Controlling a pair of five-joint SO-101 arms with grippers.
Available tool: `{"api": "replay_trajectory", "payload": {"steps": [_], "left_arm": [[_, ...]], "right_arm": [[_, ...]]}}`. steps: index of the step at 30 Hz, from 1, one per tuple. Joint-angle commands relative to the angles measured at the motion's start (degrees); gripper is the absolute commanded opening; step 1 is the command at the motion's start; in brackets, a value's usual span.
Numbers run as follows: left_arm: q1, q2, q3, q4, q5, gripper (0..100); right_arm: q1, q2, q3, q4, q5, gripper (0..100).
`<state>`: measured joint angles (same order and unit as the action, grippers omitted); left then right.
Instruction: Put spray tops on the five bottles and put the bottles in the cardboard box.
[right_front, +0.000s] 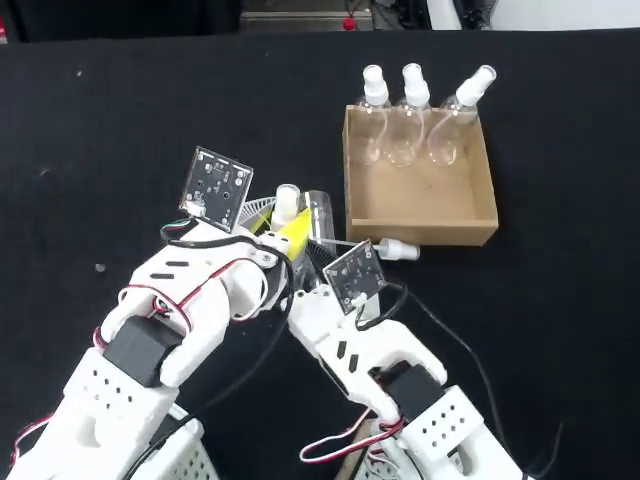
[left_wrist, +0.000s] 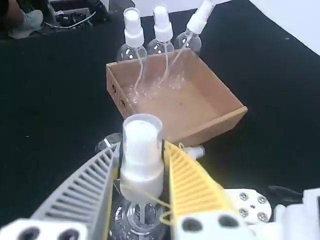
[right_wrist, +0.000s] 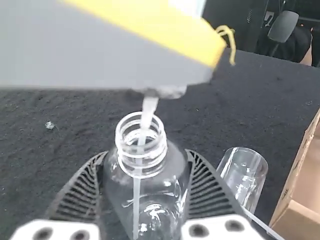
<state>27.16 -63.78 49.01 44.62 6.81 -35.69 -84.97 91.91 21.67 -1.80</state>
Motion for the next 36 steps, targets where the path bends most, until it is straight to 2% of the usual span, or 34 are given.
{"api": "replay_trajectory", "payload": {"steps": [1, 3, 9, 18, 20, 24, 30, 36], "left_arm": [[-0.7, -1.1, -1.3, 0.9, 0.0, 3], [-0.7, -1.1, -1.3, 0.9, 0.0, 5], [-0.7, -1.1, -1.3, 0.9, 0.2, 21], [-0.8, -6.5, -1.4, 2.7, -0.4, 21], [-1.5, -10.2, -1.4, 2.8, -3.7, 21], [-8.7, -17.4, -0.2, 2.8, -10.0, 21], [-21.1, -24.4, 10.0, 2.1, -9.8, 21], [-29.3, -32.2, 25.2, -8.3, -9.7, 21]], "right_arm": [[-0.1, -2.2, -0.7, -2.0, -0.3, 1.4], [-0.1, -2.2, -0.7, -2.0, -0.3, 1.4], [-0.1, -2.2, -0.7, -2.0, -0.3, 1.4], [-0.1, -2.2, -0.7, -2.0, -0.3, 1.4], [-0.1, -2.2, -0.7, -2.0, -0.3, 1.4], [-0.1, -2.2, -0.7, -2.0, -0.3, 1.4], [-0.1, -2.2, -0.6, -2.0, -0.3, 1.5], [-0.1, -2.2, -0.5, -2.0, -0.3, 1.5]]}}
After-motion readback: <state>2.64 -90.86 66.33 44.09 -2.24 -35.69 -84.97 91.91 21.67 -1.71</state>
